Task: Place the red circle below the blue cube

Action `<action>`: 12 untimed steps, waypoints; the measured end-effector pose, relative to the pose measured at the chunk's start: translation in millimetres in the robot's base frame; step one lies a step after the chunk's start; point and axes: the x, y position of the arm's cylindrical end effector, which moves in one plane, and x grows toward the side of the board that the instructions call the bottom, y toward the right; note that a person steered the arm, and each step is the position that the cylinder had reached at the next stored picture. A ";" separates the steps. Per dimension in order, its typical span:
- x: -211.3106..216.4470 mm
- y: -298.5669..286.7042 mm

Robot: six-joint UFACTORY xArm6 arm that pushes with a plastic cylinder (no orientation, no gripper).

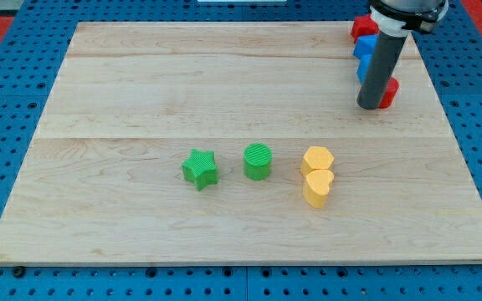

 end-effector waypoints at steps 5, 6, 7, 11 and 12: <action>20.4 -59.8; 49.5 -77.1; 84.3 -83.4; 42.9 84.4; 18.9 84.7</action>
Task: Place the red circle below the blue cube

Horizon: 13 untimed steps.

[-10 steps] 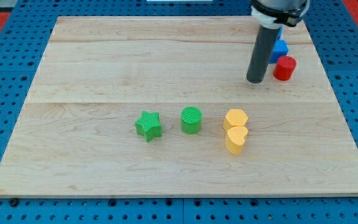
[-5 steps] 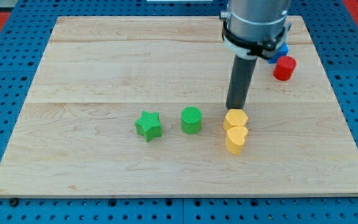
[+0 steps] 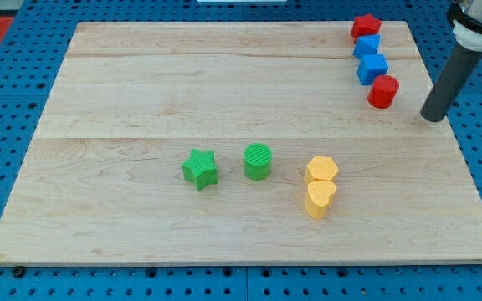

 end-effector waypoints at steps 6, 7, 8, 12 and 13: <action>-3.2 -111.3; -26.0 -147.5; -58.2 -162.4; -66.3 -131.0; -62.8 -139.6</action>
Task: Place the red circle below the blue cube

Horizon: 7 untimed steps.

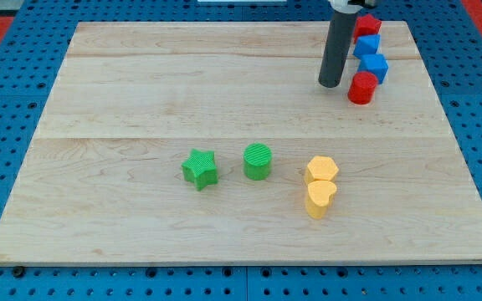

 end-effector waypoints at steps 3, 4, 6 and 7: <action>22.6 13.3; 23.6 7.3; 7.5 7.4; 7.6 20.9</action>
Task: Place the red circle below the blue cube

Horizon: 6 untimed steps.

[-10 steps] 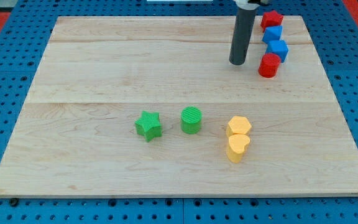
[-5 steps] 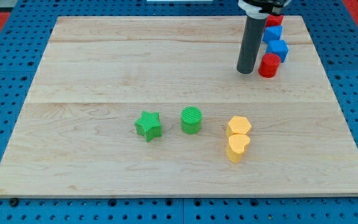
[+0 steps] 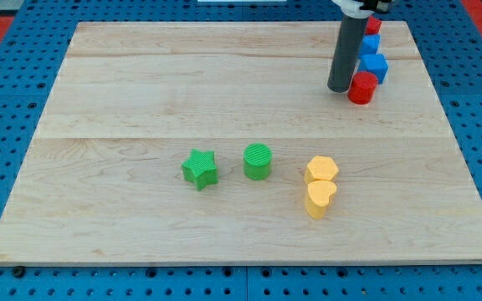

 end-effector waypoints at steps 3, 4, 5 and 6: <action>1.1 10.0; 5.1 13.5; 9.0 16.0; 10.2 16.0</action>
